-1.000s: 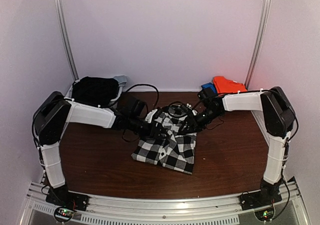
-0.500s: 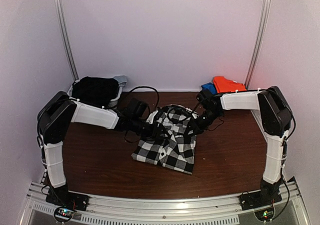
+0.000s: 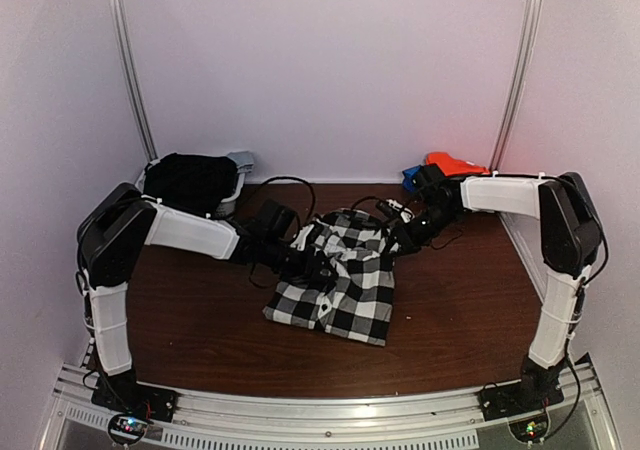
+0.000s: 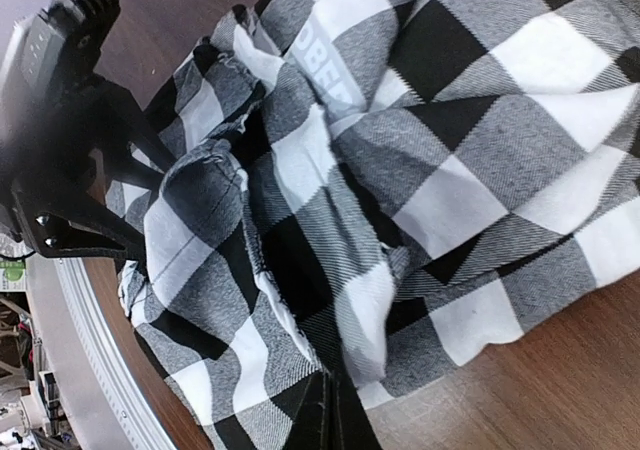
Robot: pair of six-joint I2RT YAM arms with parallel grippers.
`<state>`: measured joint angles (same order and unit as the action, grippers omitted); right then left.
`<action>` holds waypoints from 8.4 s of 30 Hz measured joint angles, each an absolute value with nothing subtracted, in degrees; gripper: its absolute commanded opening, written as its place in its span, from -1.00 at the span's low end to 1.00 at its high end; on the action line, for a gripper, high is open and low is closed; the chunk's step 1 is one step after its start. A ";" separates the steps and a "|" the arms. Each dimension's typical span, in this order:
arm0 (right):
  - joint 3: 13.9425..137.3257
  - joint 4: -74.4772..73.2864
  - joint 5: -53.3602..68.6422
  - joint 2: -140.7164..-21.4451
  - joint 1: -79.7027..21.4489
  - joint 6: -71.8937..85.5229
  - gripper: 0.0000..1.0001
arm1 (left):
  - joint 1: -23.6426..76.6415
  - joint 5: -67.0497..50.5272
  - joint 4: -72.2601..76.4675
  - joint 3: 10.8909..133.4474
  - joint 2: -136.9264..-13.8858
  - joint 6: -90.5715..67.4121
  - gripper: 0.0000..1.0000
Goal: Fold and stack the mixed laundry pile
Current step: Smooth out the 2/3-rectangle-folded shirt at the center of the board, then pick up the 2/3-rectangle-folded shirt from the center of the board, then fold the 2/3-rectangle-folded shirt at the center of the board.
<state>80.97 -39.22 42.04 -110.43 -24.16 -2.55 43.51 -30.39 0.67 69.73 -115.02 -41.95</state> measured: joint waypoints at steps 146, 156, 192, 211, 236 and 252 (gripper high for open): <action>75.53 1.15 67.51 -126.98 -26.09 39.44 -0.02 | 34.50 -39.83 16.19 63.05 -120.18 -47.77 -0.35; 66.52 7.86 68.40 -123.61 -26.11 39.38 -0.02 | 34.15 -41.65 18.94 62.81 -121.62 -46.85 -0.22; 81.97 -23.53 52.14 -123.74 -39.05 20.95 -0.28 | 78.06 25.43 -9.74 40.14 -85.06 8.84 0.95; 81.52 -22.65 54.00 -124.44 -40.69 14.28 -0.29 | 83.31 41.50 4.69 46.83 -101.84 24.08 -0.09; 69.52 -26.96 60.40 -115.70 -51.00 16.25 0.01 | 83.20 6.02 -30.65 63.53 -88.95 12.82 -1.00; 90.98 -40.36 52.93 -119.13 -34.52 10.11 0.20 | 77.69 -9.30 -39.42 70.35 -90.91 11.05 -1.00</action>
<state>90.98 -40.36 52.93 -119.13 -34.52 10.11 77.69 -9.30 -39.42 70.35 -90.91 11.05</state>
